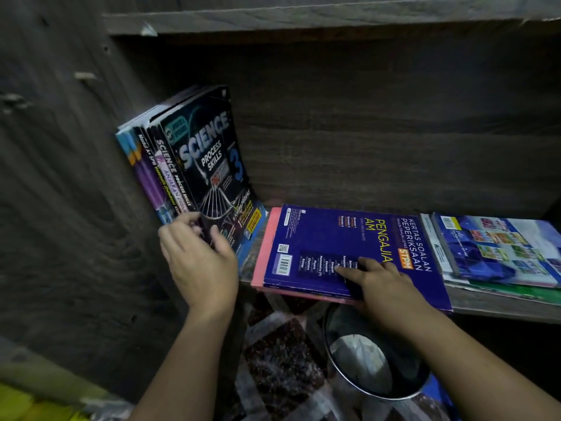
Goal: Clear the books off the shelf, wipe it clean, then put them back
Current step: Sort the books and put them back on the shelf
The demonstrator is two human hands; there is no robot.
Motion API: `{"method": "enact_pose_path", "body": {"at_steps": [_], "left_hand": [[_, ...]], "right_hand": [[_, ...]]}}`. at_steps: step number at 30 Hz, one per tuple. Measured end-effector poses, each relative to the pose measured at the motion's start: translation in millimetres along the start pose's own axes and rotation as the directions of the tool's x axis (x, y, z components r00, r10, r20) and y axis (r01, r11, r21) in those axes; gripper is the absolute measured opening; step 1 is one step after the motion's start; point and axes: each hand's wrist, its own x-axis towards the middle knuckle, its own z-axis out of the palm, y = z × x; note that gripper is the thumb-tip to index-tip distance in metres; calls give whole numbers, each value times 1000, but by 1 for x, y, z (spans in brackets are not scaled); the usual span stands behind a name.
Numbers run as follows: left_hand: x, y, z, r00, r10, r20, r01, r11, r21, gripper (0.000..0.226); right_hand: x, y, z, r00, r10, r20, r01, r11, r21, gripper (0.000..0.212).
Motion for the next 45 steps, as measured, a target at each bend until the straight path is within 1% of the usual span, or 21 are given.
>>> {"method": "enact_pose_path", "body": {"at_steps": [3, 5, 8, 10, 12, 14, 17, 20, 24, 27, 29, 31, 33, 34, 35, 36, 39, 41, 42, 44, 45], "left_hand": [[-12, 4, 7, 977, 159, 144, -163, 987, 13, 21], [-24, 8, 16, 917, 240, 319, -247, 969, -20, 16], [-48, 13, 27, 735, 375, 564, -375, 919, -122, 18], [-61, 16, 30, 622, 385, 682, -376, 911, -171, 27], [-70, 19, 34, 554, 364, 748, -328, 922, -205, 37], [-75, 22, 39, 512, 357, 781, -299, 927, -227, 43], [-80, 26, 47, 479, 377, 793, -307, 918, -251, 50], [-86, 32, 55, 462, 416, 783, -382, 890, -247, 54], [-96, 43, 64, 493, 463, 737, -488, 848, -206, 52], [-99, 52, 69, 604, 428, 673, -451, 879, -154, 42], [-97, 56, 71, 657, 407, 634, -407, 900, -156, 36], [-95, 57, 72, 688, 376, 621, -362, 919, -157, 33], [-93, 57, 70, 738, 340, 583, -305, 938, -163, 30], [-92, 57, 69, 769, 323, 552, -276, 946, -169, 28], [-91, 57, 68, 803, 308, 510, -250, 951, -181, 26], [-89, 57, 66, 835, 296, 465, -228, 953, -197, 24], [-81, 57, 60, 900, 264, 347, -188, 953, -237, 20], [-76, 57, 56, 929, 223, 295, -151, 957, -248, 18], [-74, 57, 55, 940, 190, 282, -117, 960, -256, 17], [-71, 56, 50, 959, 114, 261, -39, 960, -276, 17], [-69, 56, 48, 966, 77, 246, -4, 958, -287, 16]], "right_hand": [[0, 5, -3, 1000, 3, 4, -3, 1000, -27, 62], [0, 14, -6, 997, 63, 38, -62, 998, -30, 71], [0, 32, -6, 974, 208, 92, -206, 978, -29, 94], [0, 39, -4, 962, 250, 110, -252, 968, 2, 102], [0, 43, -2, 968, 221, 122, -226, 974, 30, 99], [0, 46, -2, 978, 171, 120, -177, 984, 39, 92], [-4, 53, -4, 988, 119, 102, -123, 992, 34, 84], [-10, 52, -10, 992, 120, 40, -121, 992, 18, 68], [-18, 46, -23, 984, 95, -153, -104, 993, -52, 55], [-21, 45, -28, 943, 48, -329, -72, 995, -63, 47], [-22, 47, -31, 895, 62, -442, -61, 998, 16, 41], [-24, 50, -36, 810, 143, -568, -76, 987, 141, 43], [-27, 51, -41, 711, 262, -652, -66, 949, 310, 63], [-28, 52, -43, 685, 317, -656, -53, 920, 389, 73], [-29, 52, -44, 681, 361, -637, -46, 890, 454, 81], [-29, 52, -43, 700, 396, -594, -54, 859, 509, 87], [-25, 57, -35, 843, 415, -342, -152, 794, 589, 93], [-24, 59, -26, 944, 309, -117, -213, 840, 500, 92], [-24, 58, -23, 970, 242, -17, -212, 880, 425, 91], [-25, 56, -17, 980, 158, 123, -189, 934, 303, 87], [-24, 55, -15, 977, 144, 156, -182, 945, 271, 85]]}}
